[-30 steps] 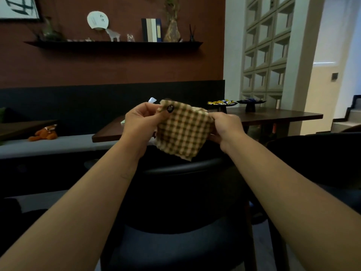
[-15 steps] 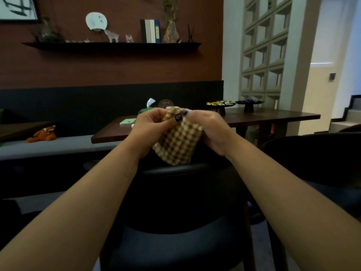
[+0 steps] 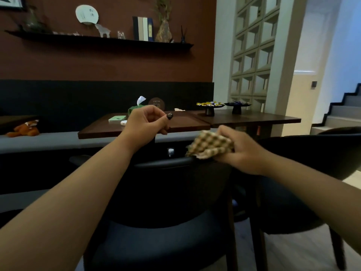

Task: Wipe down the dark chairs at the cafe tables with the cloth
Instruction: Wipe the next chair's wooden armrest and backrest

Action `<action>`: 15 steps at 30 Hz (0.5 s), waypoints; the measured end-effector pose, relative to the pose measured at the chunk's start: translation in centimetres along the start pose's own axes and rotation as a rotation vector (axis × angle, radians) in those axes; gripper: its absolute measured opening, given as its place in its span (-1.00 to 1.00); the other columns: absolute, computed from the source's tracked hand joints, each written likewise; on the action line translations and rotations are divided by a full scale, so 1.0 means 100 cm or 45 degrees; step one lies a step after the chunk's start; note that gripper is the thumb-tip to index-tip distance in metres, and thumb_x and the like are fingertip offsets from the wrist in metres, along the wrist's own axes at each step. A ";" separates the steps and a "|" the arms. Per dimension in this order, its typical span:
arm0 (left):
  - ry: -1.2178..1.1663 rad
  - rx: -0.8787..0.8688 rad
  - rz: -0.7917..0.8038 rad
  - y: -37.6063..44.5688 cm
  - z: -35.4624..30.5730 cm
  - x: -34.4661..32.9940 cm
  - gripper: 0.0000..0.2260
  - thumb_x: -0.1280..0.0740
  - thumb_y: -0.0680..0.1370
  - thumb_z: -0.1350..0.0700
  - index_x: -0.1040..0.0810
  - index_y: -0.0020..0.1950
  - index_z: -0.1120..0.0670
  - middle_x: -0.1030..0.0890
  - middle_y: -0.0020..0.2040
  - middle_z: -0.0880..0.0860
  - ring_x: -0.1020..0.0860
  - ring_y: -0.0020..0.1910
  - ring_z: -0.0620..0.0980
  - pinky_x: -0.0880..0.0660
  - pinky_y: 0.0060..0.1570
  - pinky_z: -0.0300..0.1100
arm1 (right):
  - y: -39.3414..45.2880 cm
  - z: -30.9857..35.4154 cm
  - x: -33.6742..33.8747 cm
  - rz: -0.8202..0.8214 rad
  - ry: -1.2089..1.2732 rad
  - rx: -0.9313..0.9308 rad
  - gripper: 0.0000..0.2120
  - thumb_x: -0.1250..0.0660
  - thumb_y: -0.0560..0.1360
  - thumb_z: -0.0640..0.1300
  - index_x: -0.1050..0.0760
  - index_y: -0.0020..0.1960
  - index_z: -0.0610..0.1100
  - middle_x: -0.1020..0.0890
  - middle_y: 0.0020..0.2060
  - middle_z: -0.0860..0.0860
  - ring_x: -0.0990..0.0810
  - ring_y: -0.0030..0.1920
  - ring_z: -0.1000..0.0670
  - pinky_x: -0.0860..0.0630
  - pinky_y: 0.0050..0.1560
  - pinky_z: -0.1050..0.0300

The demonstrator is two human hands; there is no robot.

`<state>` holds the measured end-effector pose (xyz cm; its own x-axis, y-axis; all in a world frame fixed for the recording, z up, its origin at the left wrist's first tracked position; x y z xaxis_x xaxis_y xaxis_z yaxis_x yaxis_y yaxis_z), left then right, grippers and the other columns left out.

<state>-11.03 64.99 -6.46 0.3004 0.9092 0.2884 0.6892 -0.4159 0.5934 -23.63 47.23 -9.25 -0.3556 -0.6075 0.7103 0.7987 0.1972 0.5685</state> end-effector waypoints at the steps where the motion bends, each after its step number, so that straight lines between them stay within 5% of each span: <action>1: 0.069 -0.052 -0.055 -0.003 -0.007 0.001 -0.96 -0.38 0.53 0.22 -0.56 -0.10 0.11 -0.68 -0.28 0.04 -0.66 -0.32 -0.09 -0.56 -0.28 -0.33 | 0.000 -0.002 -0.009 0.051 0.029 -0.019 -0.84 -0.40 0.48 -0.09 -0.40 -0.07 -0.03 -0.55 -0.26 0.11 -0.50 -0.28 0.12 -0.42 -0.27 0.14; 3: 0.266 -0.172 -0.152 -0.013 -0.027 0.004 -0.96 -0.37 0.54 0.21 -0.54 -0.07 0.10 -0.66 -0.25 0.03 -0.65 -0.34 -0.12 -0.56 -0.30 -0.33 | 0.001 0.000 -0.019 0.084 -0.018 0.015 -0.93 -0.30 0.55 -0.05 -0.42 -0.04 0.09 -0.57 -0.21 0.18 -0.54 -0.23 0.17 -0.45 -0.21 0.14; 6: 0.591 -0.284 -0.113 -0.040 -0.049 0.012 -0.95 -0.33 0.52 0.05 -0.53 -0.04 -0.03 -0.63 -0.21 -0.06 -0.64 -0.29 -0.18 -0.60 -0.24 -0.26 | -0.004 0.009 -0.022 -0.073 -0.184 0.154 -0.80 -0.17 0.59 0.05 -0.44 -0.19 0.21 -0.52 -0.34 0.30 -0.50 -0.27 0.25 -0.33 -0.26 0.23; 9: 0.861 -0.190 -0.019 -0.075 -0.035 0.024 -0.86 -0.23 0.47 -0.10 -0.54 -0.08 -0.12 -0.63 -0.23 -0.10 -0.62 -0.28 -0.17 -0.62 -0.20 -0.11 | -0.015 0.025 -0.024 -0.335 -0.317 0.314 -0.73 -0.18 0.57 0.00 -0.63 -0.04 -0.06 -0.65 -0.22 0.08 -0.57 -0.22 0.11 -0.44 -0.20 0.16; 12: 0.784 -0.084 -0.162 -0.089 -0.013 0.035 -0.87 -0.22 0.57 -0.02 -0.56 -0.01 -0.09 -0.66 -0.20 -0.11 -0.63 -0.25 -0.14 -0.61 -0.15 0.04 | -0.019 0.058 -0.040 -0.608 -0.476 0.388 -0.69 -0.19 0.52 -0.06 -0.63 -0.11 -0.23 -0.66 -0.28 -0.10 -0.61 -0.30 -0.12 -0.52 -0.26 0.06; 15: 0.628 -0.080 -0.280 -0.086 -0.006 0.043 -0.91 -0.28 0.59 0.02 -0.52 0.07 -0.09 -0.68 -0.09 -0.12 -0.64 -0.10 -0.17 -0.60 -0.03 0.04 | -0.008 0.098 -0.083 -0.595 -0.518 0.365 -0.72 -0.22 0.50 -0.03 -0.62 -0.10 -0.18 -0.66 -0.26 -0.06 -0.59 -0.29 -0.07 -0.50 -0.23 0.06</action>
<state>-16.08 72.50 -9.84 -0.2022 0.8635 0.4619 0.6557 -0.2310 0.7188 -26.09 59.61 -11.59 -0.8309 -0.3522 0.4308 0.3765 0.2143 0.9013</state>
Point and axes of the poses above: each hand's wrist, its own y-axis towards the middle knuckle, its own x-axis out of the back of the hand, z = x × y, the point moved 8 cm from there along y, towards the middle knuckle
